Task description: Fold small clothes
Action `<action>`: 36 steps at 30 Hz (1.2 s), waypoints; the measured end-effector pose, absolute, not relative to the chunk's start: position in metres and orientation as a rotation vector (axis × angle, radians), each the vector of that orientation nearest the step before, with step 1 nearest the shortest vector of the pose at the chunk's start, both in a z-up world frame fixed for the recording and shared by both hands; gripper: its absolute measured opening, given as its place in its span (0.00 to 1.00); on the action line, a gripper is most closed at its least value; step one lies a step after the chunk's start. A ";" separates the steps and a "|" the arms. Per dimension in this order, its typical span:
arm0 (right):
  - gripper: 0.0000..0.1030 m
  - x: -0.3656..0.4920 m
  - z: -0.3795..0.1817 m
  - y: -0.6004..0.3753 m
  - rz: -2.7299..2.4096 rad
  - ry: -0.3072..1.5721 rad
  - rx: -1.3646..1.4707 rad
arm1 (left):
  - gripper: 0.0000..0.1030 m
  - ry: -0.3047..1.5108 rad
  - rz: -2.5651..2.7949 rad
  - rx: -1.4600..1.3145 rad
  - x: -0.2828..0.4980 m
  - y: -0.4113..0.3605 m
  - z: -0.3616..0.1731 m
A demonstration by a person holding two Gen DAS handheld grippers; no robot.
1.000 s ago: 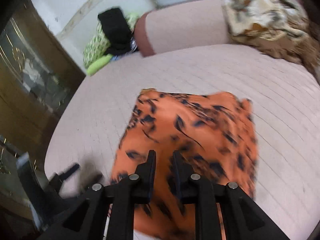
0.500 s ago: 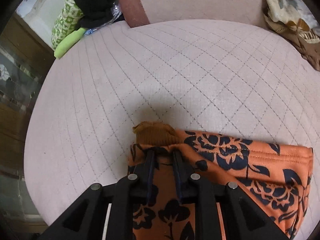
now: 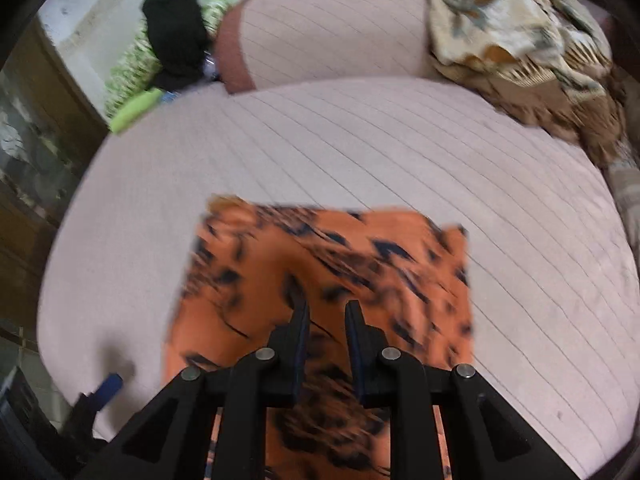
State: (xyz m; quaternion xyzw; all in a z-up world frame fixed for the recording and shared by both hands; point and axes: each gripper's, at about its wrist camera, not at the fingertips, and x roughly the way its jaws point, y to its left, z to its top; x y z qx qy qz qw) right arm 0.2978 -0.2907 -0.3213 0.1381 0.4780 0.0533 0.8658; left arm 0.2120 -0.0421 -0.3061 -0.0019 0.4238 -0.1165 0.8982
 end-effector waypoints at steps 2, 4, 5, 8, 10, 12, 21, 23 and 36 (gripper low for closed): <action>0.23 0.298 -0.349 -0.304 0.069 1.089 0.325 | 1.00 0.869 -0.227 -0.031 0.212 -0.037 -0.306; 0.23 0.297 -0.372 -0.313 0.064 1.113 0.384 | 1.00 0.894 -0.237 -0.027 0.217 -0.034 -0.302; 0.23 0.294 -0.370 -0.315 0.068 1.094 0.385 | 1.00 0.886 -0.225 -0.017 0.215 -0.034 -0.298; 0.23 0.294 -0.350 -0.310 0.062 1.092 0.338 | 0.99 0.826 -0.200 0.037 0.206 -0.037 -0.291; 0.23 0.298 -0.335 -0.311 0.040 1.043 0.344 | 0.99 0.795 -0.201 0.064 0.205 -0.042 -0.286; 0.28 0.304 -0.335 -0.314 -0.004 1.027 0.364 | 0.99 0.756 -0.208 0.096 0.204 -0.048 -0.284; 0.51 0.315 -0.336 -0.312 0.016 1.061 0.405 | 1.00 0.809 -0.223 0.158 0.214 -0.050 -0.294; 0.53 0.298 -0.322 -0.313 0.026 1.040 0.395 | 1.00 0.799 -0.217 0.164 0.214 -0.048 -0.289; 0.24 0.202 -0.371 -0.292 0.151 0.979 0.377 | 1.00 0.803 -0.166 0.146 0.220 -0.049 -0.302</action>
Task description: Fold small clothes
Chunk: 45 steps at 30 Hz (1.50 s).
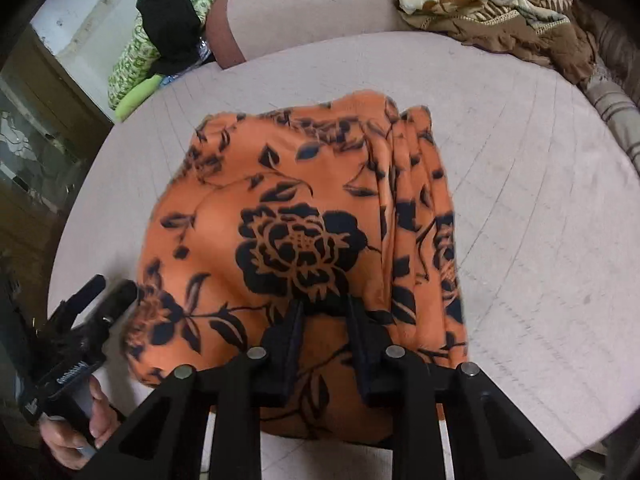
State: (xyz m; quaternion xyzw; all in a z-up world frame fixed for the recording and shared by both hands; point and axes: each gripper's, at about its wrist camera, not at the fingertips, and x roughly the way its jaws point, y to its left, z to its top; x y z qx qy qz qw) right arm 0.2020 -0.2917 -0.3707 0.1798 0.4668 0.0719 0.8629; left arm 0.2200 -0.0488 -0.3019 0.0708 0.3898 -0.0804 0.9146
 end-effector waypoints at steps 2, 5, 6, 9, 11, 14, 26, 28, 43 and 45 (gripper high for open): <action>0.25 0.199 -0.368 -0.286 0.133 0.952 0.343 | 1.00 0.816 -0.165 0.177 0.223 -0.052 -0.300; 0.26 0.199 -0.369 -0.287 0.136 0.939 0.366 | 1.00 0.814 -0.156 0.169 0.222 -0.053 -0.300; 0.26 0.197 -0.369 -0.287 0.143 0.929 0.372 | 1.00 0.810 -0.153 0.169 0.222 -0.053 -0.300; 0.26 0.192 -0.368 -0.289 0.150 0.917 0.385 | 1.00 0.807 -0.152 0.178 0.223 -0.053 -0.300; 0.26 0.198 -0.368 -0.294 0.156 0.930 0.385 | 1.00 0.807 -0.153 0.170 0.220 -0.052 -0.298; 0.28 0.203 -0.355 -0.300 0.162 0.945 0.447 | 1.00 0.808 -0.156 0.178 0.222 -0.053 -0.298; 0.27 0.258 -0.380 -0.295 0.161 0.929 0.496 | 1.00 0.813 -0.144 0.140 0.225 -0.054 -0.298; 0.30 0.254 -0.373 -0.296 0.180 0.937 0.497 | 1.00 0.839 -0.146 0.108 0.228 -0.052 -0.298; 0.73 0.192 -0.330 -0.358 0.235 0.836 0.552 | 1.00 1.027 -0.264 -0.254 0.254 -0.021 -0.267; 0.51 0.197 -0.324 -0.359 0.264 0.834 0.555 | 1.00 1.016 -0.265 -0.245 0.264 -0.030 -0.263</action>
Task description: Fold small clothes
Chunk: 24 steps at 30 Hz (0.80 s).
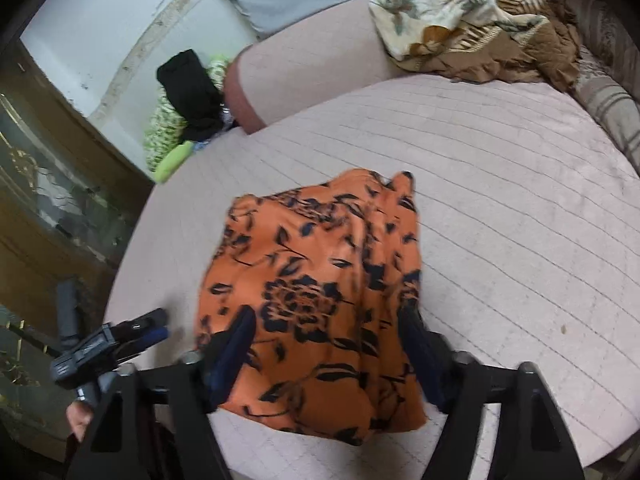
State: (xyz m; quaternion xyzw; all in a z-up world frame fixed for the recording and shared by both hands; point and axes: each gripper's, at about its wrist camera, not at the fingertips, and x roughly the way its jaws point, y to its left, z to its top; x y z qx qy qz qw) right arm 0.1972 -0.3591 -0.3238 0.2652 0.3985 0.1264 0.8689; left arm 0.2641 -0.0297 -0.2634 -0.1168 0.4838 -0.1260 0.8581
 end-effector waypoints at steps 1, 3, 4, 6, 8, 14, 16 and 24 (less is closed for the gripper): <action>0.41 0.202 -0.321 -0.356 0.264 0.840 0.544 | 1.00 1.010 -0.258 -0.229 0.270 -0.036 -0.262; 0.38 0.215 -0.318 -0.347 0.251 0.845 0.523 | 1.00 1.001 -0.246 -0.200 0.283 -0.046 -0.259; 0.38 0.222 -0.319 -0.341 0.239 0.847 0.525 | 1.00 0.996 -0.245 -0.194 0.288 -0.050 -0.259; 0.38 0.236 -0.322 -0.336 0.232 0.851 0.547 | 1.00 0.997 -0.237 -0.180 0.298 -0.054 -0.260; 0.38 0.252 -0.328 -0.337 0.210 0.847 0.588 | 1.00 1.014 -0.237 -0.180 0.308 -0.058 -0.268; 0.40 0.300 -0.370 -0.348 0.125 0.890 0.714 | 1.00 1.104 -0.229 -0.072 0.335 -0.071 -0.307; 0.40 0.317 -0.392 -0.351 0.113 0.954 0.756 | 1.00 1.103 -0.241 -0.050 0.338 -0.073 -0.305; 0.47 0.290 -0.372 -0.361 0.168 0.884 0.782 | 1.00 1.117 -0.275 -0.138 0.309 -0.044 -0.284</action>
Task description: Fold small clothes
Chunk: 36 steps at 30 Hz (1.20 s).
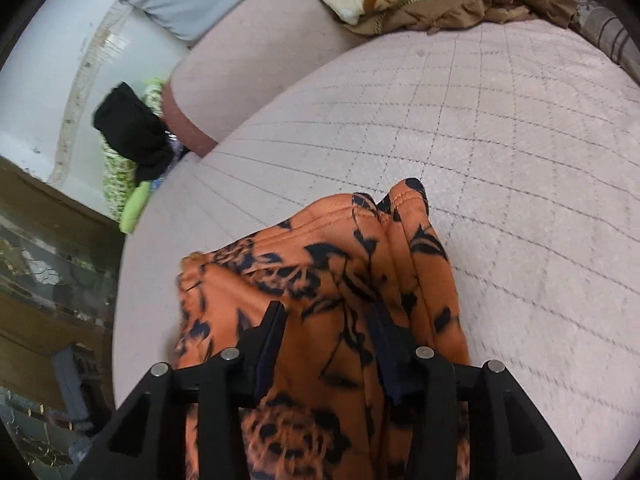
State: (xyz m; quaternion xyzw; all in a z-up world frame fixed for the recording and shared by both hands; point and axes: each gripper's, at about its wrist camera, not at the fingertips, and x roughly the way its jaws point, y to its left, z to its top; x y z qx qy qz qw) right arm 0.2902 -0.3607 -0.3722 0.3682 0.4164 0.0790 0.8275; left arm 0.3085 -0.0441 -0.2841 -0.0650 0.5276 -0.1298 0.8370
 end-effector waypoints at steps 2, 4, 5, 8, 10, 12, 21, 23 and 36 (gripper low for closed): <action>0.47 0.270 -0.362 -0.364 0.212 0.846 0.778 | 1.00 1.101 -0.280 -0.142 0.293 -0.038 -0.277; 0.47 0.249 -0.352 -0.365 0.240 0.812 0.765 | 1.00 1.100 -0.295 -0.157 0.278 -0.032 -0.275; 0.47 0.239 -0.349 -0.365 0.258 0.798 0.763 | 1.00 1.108 -0.297 -0.152 0.275 -0.033 -0.278; 0.47 0.214 -0.359 -0.359 0.320 0.854 0.779 | 1.00 1.173 -0.271 -0.061 0.257 -0.039 -0.304; 0.47 0.209 -0.383 -0.344 0.332 0.994 0.745 | 1.00 1.131 -0.263 -0.059 0.251 -0.039 -0.304; 0.46 0.203 -0.382 -0.336 0.313 0.967 0.678 | 1.00 1.145 -0.266 -0.078 0.252 -0.035 -0.301; 0.64 0.178 -0.374 -0.400 0.291 0.813 0.908 | 1.00 1.027 -0.347 -0.242 0.253 -0.006 -0.270; 0.75 0.176 -0.375 -0.416 0.264 0.774 0.945 | 1.00 1.082 -0.379 -0.318 0.265 -0.004 -0.277; 0.76 0.225 -0.433 -0.442 0.351 0.901 1.166 | 1.00 1.254 -0.490 -0.412 0.323 -0.016 -0.310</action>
